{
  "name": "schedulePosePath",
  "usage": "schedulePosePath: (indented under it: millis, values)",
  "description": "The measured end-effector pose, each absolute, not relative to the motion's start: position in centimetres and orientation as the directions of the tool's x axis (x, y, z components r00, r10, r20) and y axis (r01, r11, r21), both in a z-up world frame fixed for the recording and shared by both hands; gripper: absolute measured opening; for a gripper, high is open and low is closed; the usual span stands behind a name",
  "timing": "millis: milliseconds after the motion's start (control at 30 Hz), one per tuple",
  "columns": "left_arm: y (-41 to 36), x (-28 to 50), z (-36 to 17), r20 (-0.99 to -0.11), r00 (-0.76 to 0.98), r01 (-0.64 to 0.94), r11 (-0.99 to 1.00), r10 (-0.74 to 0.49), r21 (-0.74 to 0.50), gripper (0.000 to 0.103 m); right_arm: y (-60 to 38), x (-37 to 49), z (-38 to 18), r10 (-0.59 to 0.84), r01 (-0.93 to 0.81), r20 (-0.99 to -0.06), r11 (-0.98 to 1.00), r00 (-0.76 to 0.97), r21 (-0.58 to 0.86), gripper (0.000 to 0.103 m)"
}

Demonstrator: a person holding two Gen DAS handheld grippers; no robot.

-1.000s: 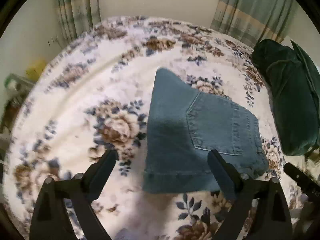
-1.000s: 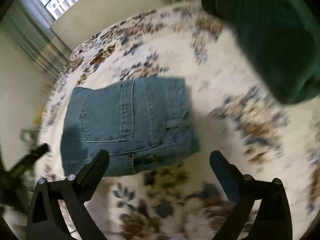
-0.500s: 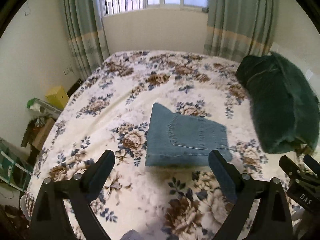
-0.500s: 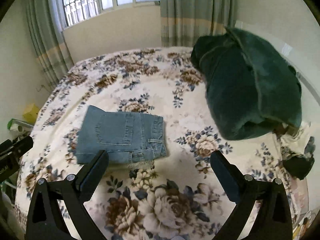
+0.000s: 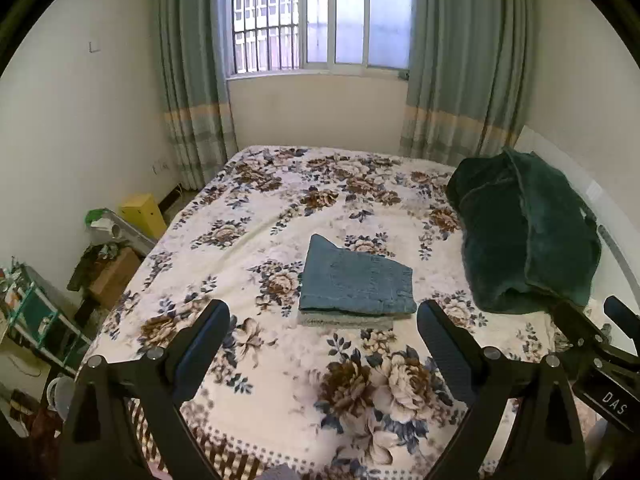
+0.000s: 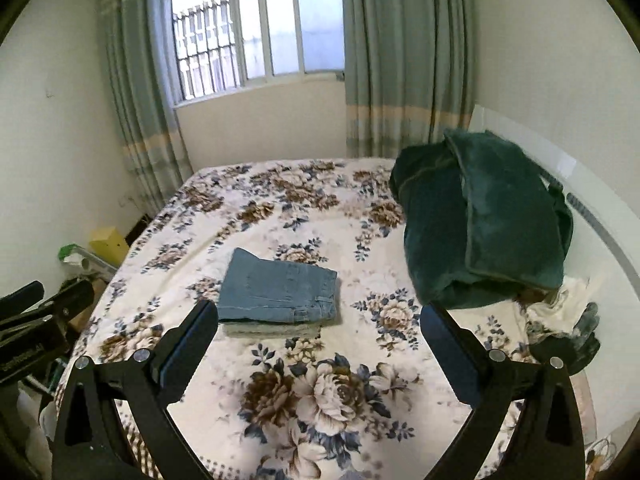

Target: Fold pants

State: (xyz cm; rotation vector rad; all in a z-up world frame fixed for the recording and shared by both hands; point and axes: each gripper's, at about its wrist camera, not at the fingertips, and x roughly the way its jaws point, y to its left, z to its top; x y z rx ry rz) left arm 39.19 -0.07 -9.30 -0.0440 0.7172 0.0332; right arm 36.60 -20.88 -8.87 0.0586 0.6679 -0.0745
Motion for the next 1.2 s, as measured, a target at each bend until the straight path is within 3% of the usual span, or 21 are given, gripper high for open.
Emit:
schedulePosePath:
  millis: [533, 700, 767, 1200]
  values:
    - [1.5, 29.2, -3.3, -0.622, 0.782, -0.043, 0.999, 0.034, 0.001, 0.096, -17.7, 21.7, 1.7, -0.034, 0.044, -0.557, 0.999, 0.83, 0.005, 0.103]
    - [2.0, 28.2, -2.6, -0.608, 0.793, -0.051, 0.999, 0.038, -0.004, 0.096, -17.3, 20.5, 3.3, -0.044, 0.048, -0.537, 0.999, 0.842, -0.006, 0.103]
    - [2.0, 27.5, -2.4, -0.605, 0.796, -0.052, 0.999, 0.036, -0.009, 0.103, -17.2, 19.9, 3.8, -0.043, 0.05, -0.528, 0.999, 0.848, -0.002, 0.103]
    - [2.1, 26.5, -2.2, -0.598, 0.8, -0.059, 0.998, 0.042, -0.01, 0.103, -17.3, 19.6, 4.6, -0.016, 0.028, -0.531, 1.0, 0.847, 0.014, 0.103]
